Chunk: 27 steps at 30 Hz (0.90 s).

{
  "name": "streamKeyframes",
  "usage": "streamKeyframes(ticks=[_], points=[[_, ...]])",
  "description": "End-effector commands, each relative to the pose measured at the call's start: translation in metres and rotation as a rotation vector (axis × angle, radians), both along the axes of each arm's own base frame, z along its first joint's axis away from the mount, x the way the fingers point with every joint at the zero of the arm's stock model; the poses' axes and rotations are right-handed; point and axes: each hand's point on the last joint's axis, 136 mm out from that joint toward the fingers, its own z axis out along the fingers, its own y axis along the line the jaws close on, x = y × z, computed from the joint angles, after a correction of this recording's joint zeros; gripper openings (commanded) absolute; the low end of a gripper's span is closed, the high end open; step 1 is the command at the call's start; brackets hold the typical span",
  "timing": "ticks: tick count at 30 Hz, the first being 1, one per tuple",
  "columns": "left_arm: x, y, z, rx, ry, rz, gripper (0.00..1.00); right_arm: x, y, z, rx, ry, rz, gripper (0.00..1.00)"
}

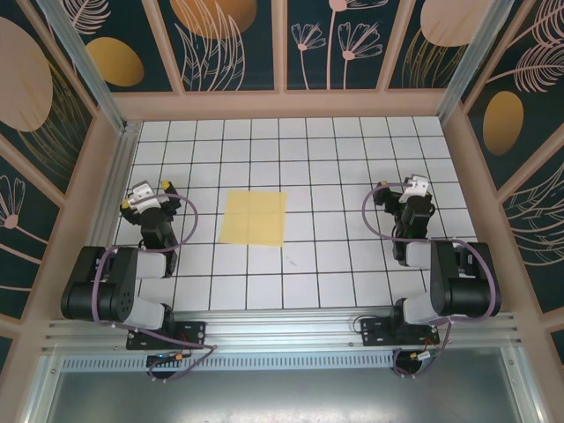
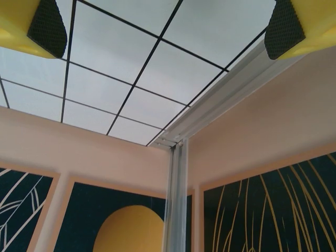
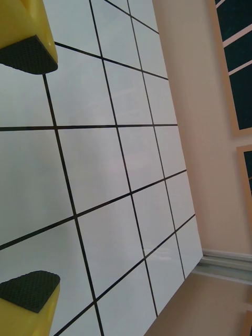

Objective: Fold a paper plane with a square sheet of paper (pick it up from the middle)
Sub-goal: Move the square sheet of paper to the center of the table.

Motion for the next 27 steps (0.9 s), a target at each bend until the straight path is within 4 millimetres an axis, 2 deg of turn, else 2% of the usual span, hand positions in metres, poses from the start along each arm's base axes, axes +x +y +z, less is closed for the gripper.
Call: streamKeyframes(ticks=[1, 7, 19, 22, 27], points=[[0.001, 0.003, -0.001, -0.01, -0.001, 0.022, 0.99, -0.001, 0.0, 0.006, 0.007, -0.038, -0.015, 0.99], [0.001, 0.003, 0.0, -0.009, -0.006, 0.02, 0.99, -0.001, -0.001, 0.006, 0.006, -0.039, -0.015, 0.99], [-0.016, -0.021, 0.01, 0.032, -0.096, -0.137, 0.99, -0.005, -0.001, 0.009, 0.009, -0.053, -0.019, 0.99], [-0.023, -0.026, 0.016, 0.045, -0.124, -0.17, 0.99, -0.007, -0.002, 0.013, 0.017, -0.054, -0.028, 0.99], [-0.028, -0.024, 0.03, 0.034, -0.131, -0.158, 0.99, -0.013, -0.007, 0.03, 0.058, -0.052, -0.084, 0.99]])
